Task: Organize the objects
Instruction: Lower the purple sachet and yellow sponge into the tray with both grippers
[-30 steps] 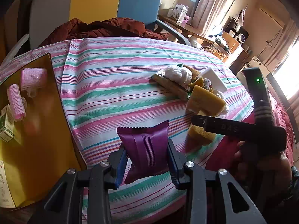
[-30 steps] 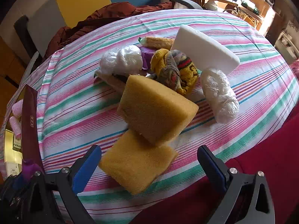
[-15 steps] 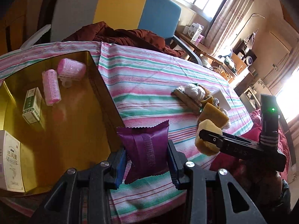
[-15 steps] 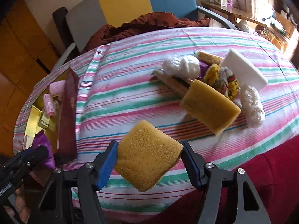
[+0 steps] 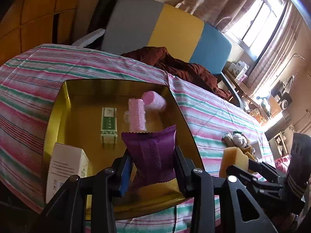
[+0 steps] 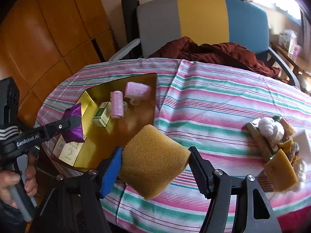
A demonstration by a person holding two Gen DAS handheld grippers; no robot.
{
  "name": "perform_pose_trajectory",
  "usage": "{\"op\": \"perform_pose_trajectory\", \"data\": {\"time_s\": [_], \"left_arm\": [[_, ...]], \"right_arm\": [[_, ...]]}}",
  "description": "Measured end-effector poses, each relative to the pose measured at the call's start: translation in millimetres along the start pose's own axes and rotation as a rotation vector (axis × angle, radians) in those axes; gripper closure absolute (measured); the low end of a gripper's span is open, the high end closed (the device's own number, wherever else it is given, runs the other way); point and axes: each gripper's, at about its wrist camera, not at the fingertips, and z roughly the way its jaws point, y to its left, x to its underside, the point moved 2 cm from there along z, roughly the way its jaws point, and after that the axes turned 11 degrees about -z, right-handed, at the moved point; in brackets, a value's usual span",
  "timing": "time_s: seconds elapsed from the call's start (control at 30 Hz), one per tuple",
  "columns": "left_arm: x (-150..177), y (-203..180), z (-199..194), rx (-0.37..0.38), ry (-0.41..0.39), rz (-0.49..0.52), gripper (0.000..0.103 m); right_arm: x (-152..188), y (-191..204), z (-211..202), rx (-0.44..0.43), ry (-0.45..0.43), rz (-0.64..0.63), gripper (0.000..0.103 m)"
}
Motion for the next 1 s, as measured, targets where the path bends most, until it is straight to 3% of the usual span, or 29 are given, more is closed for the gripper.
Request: {"op": "perform_pose_trajectory", "data": {"time_s": [0.23, 0.43, 0.6, 0.8, 1.0], "left_arm": [[-29, 5, 0, 0.025, -0.033, -0.035, 0.064], [-66, 6, 19, -0.015, -0.075, -0.042, 0.064], [-94, 6, 51, -0.053, -0.051, -0.051, 0.063], [-113, 0, 86, -0.044, -0.014, -0.069, 0.053], [-109, 10, 84, -0.051, -0.007, -0.106, 0.053]], "right_arm": [[-15, 46, 30, -0.059, 0.016, -0.126, 0.035], [-12, 59, 55, -0.056, 0.059, -0.164, 0.035], [-5, 60, 67, -0.038, 0.082, -0.180, 0.033], [4, 58, 79, -0.033, 0.107, -0.188, 0.031], [10, 62, 80, -0.045, 0.101, -0.211, 0.021]]}}
